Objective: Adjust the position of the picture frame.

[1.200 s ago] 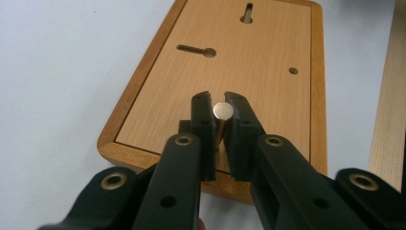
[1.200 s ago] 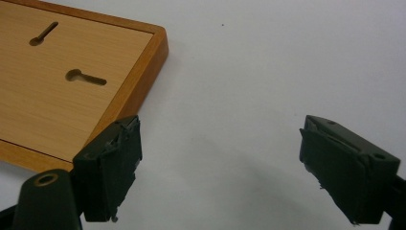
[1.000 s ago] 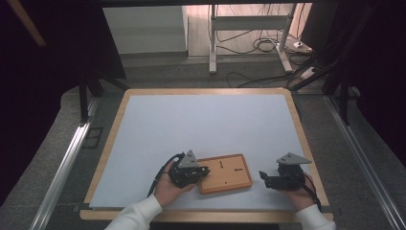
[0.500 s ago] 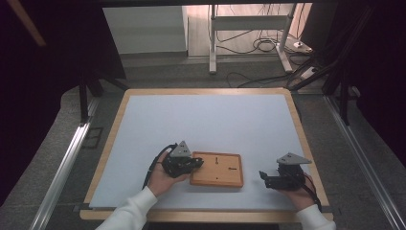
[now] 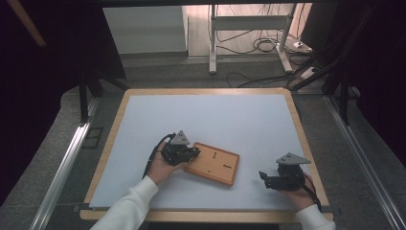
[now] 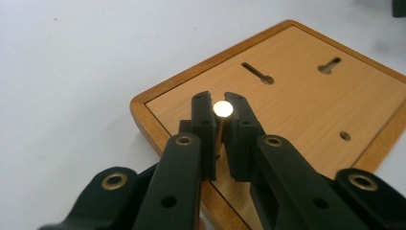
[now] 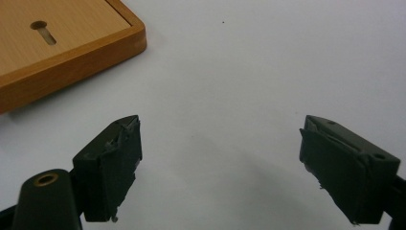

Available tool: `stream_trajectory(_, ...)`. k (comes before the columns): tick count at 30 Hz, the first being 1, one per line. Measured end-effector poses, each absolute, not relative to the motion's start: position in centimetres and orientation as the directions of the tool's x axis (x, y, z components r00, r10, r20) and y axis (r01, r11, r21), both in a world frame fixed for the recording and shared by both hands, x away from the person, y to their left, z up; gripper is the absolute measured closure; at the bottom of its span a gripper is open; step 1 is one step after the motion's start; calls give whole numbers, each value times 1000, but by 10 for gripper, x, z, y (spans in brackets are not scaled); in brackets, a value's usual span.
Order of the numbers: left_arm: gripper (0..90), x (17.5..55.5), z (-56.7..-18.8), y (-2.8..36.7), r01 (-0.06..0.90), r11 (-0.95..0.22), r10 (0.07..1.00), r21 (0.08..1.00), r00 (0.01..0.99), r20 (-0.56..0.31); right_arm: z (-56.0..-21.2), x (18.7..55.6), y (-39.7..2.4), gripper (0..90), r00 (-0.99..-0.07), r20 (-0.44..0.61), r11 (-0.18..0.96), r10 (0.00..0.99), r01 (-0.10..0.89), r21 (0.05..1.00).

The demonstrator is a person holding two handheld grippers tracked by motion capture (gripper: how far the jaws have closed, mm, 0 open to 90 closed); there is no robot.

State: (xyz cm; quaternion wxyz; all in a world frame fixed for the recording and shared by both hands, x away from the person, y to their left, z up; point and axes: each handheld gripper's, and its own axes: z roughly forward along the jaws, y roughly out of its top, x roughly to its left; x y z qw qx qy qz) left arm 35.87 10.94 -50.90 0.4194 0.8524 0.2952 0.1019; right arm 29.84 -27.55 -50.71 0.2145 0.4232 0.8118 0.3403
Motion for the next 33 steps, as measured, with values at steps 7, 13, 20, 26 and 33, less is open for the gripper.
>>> stream_trajectory(7,836,378,-515,110,451,-468,617,760,783,-85,-507,298,-276,146,-551,-61,412,832,540,734)
stream_trajectory(13,835,387,-517,110,458,-478,629,750,774,-72,-507,298,-276,146,-553,-61,413,831,540,733)
stream_trajectory(20,777,388,-519,113,495,-433,643,753,755,-127,-507,298,-274,149,-552,-59,411,832,540,734)
stream_trajectory(26,444,377,-514,122,513,-411,690,753,716,-111,-505,296,-274,169,-562,-52,408,826,531,743)
stream_trajectory(33,309,355,-502,130,504,-398,686,767,719,-116,-503,296,-274,225,-574,-29,394,818,523,756)
